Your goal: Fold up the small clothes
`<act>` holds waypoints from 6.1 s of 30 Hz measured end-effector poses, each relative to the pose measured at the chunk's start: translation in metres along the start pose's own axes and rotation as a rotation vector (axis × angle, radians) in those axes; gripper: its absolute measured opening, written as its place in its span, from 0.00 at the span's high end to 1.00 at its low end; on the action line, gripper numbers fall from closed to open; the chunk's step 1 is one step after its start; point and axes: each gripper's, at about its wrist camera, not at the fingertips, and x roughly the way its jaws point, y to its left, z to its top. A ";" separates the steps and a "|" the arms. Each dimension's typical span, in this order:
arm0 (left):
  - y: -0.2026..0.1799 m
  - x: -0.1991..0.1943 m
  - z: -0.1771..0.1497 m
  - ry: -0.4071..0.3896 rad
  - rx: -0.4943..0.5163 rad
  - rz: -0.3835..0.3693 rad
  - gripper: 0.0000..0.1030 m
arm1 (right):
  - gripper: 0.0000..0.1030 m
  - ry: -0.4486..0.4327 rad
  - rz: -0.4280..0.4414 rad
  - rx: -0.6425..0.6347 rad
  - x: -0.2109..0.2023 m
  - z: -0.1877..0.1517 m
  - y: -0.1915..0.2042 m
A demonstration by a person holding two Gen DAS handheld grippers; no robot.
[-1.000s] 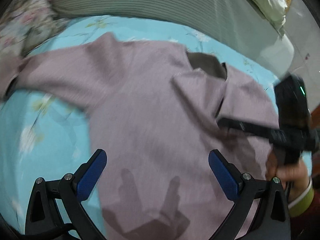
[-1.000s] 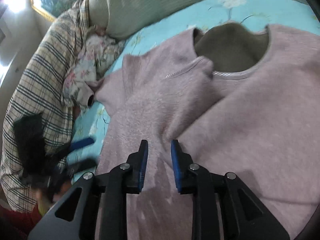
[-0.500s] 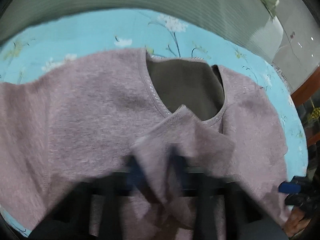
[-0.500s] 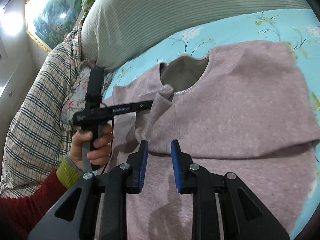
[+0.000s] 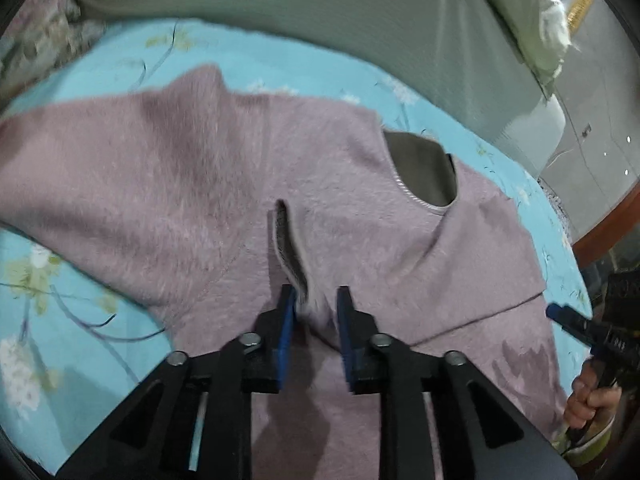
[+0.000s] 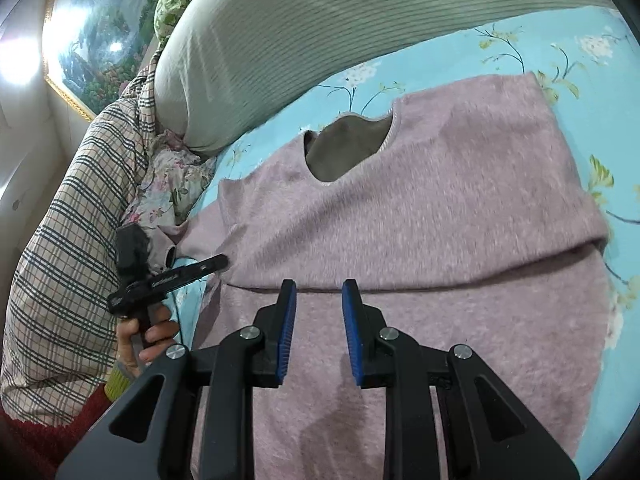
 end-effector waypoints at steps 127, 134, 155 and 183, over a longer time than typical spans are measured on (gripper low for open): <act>-0.129 0.009 -0.042 -0.051 0.108 0.115 0.40 | 0.42 -0.010 -0.114 0.075 -0.016 0.021 -0.034; 0.006 -0.042 -0.043 -0.143 -0.178 0.361 0.43 | 0.42 0.072 -0.128 0.046 0.051 0.044 -0.028; 0.033 -0.004 -0.020 -0.118 -0.168 0.441 0.49 | 0.95 -0.172 -0.239 0.141 -0.040 0.077 -0.089; 0.006 -0.014 -0.061 -0.210 -0.171 0.551 0.67 | 0.43 -0.206 -0.300 -0.027 -0.041 0.050 -0.022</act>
